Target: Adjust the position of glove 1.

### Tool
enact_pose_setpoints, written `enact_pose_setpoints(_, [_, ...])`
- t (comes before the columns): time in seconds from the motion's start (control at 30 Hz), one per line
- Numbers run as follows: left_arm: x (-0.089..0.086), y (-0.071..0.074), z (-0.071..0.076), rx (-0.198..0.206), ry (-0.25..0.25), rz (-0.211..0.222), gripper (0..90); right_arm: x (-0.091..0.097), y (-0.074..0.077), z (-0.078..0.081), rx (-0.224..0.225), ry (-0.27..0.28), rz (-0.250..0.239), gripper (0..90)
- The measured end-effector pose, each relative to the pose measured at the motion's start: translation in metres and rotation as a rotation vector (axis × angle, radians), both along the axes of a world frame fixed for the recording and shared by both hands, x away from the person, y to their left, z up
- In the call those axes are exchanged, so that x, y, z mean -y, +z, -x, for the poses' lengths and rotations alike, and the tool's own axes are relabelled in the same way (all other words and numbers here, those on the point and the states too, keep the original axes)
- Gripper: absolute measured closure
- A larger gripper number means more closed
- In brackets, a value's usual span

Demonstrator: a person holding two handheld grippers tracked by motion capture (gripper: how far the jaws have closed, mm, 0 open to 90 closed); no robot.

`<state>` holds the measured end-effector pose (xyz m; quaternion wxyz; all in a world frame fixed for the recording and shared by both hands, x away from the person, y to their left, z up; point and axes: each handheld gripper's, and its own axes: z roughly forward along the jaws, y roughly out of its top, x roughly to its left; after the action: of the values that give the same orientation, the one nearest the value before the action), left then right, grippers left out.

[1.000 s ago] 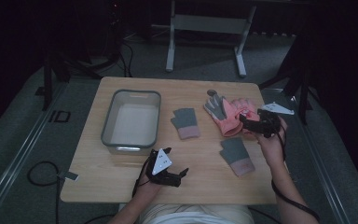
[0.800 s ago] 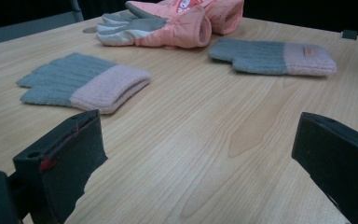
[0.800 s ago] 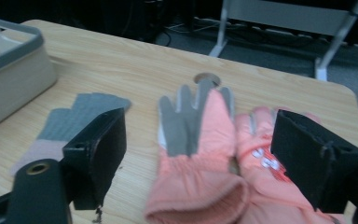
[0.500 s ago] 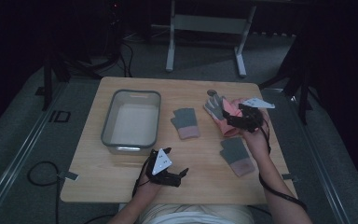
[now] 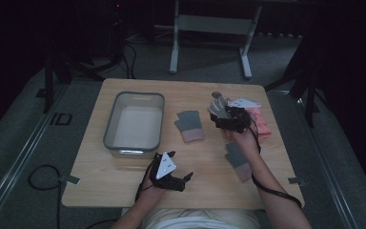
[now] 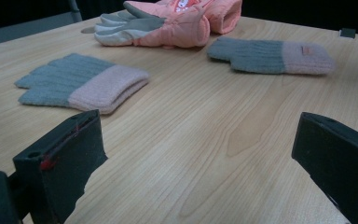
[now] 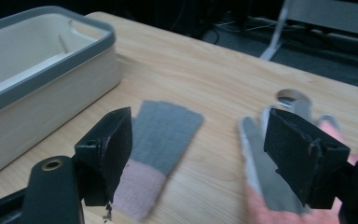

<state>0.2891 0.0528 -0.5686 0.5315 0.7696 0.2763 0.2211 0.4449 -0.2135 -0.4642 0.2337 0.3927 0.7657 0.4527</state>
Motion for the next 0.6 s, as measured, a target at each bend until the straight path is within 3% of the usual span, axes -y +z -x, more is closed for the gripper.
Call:
enact_pose_setpoints(0.4, [0.000,0.000,0.000,-0.001,-0.006,-0.002,1.8,-0.039,-0.021,-0.014,-0.015,0.092,0.058,31.2])
enact_pose_setpoints(0.6, [0.000,0.000,-0.001,-0.006,-0.010,-0.003,1.8,-0.054,-0.035,-0.022,-0.064,0.133,0.068,38.4])
